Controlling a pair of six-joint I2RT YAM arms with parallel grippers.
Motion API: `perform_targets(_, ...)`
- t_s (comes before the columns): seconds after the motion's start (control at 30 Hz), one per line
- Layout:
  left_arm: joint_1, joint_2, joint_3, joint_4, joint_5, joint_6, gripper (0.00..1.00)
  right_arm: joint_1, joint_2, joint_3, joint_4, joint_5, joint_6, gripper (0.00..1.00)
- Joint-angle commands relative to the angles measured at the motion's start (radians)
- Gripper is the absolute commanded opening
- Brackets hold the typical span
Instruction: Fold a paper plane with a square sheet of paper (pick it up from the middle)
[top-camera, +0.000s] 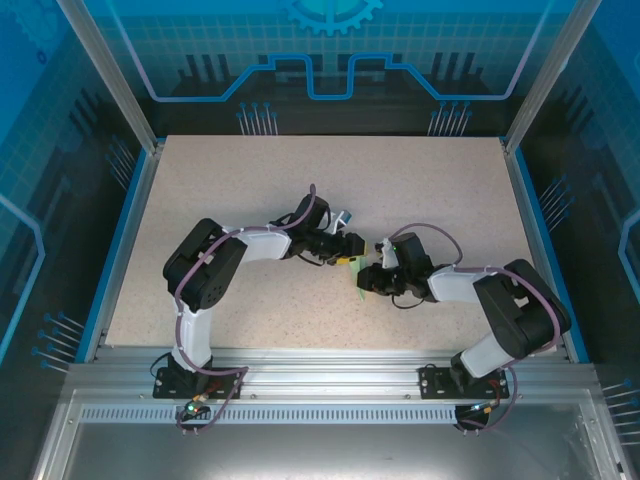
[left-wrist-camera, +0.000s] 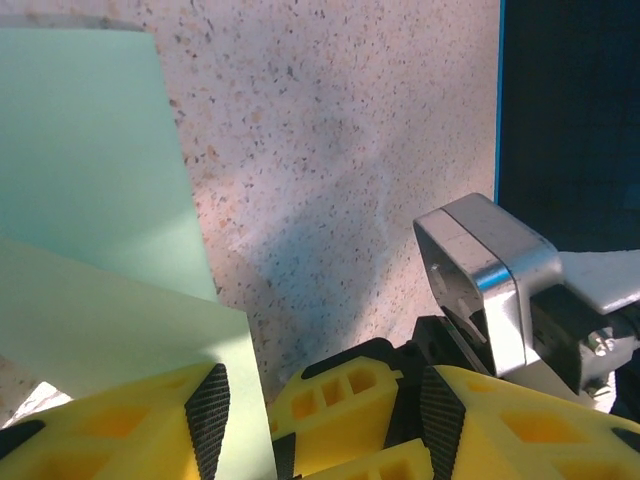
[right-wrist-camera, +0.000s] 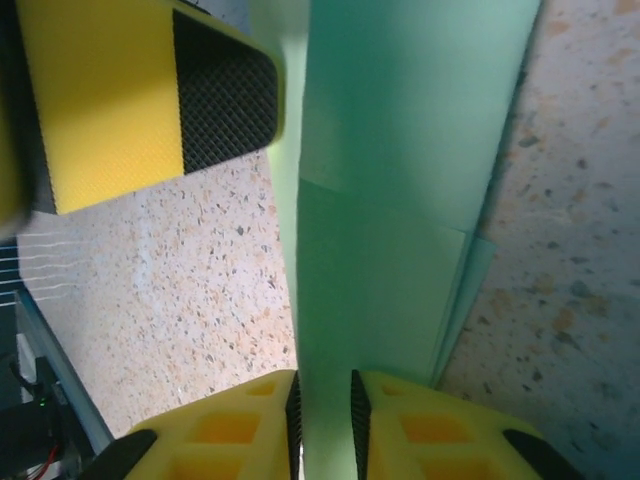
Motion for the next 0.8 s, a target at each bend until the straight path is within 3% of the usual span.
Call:
perform_targets(0.0,0.000,0.020,0.029,-0.005,0.025,0.014,0.58,0.011,-0.041,0.028,-0.095,0.056,-0.032,0.29)
perform_targets(0.07,0.000,0.021,0.031,-0.006,0.025,0.014,0.58,0.019,-0.055,0.039,-0.127,0.080,-0.040,0.37)
perform_targets(0.23,0.000,0.023,0.031,-0.009,0.025,0.015,0.58,0.033,-0.070,0.075,-0.207,0.141,-0.070,0.44)
perform_targets(0.77,0.000,0.027,0.035,-0.019,0.028,0.019,0.57,0.060,0.026,0.138,-0.235,0.166,-0.080,0.43)
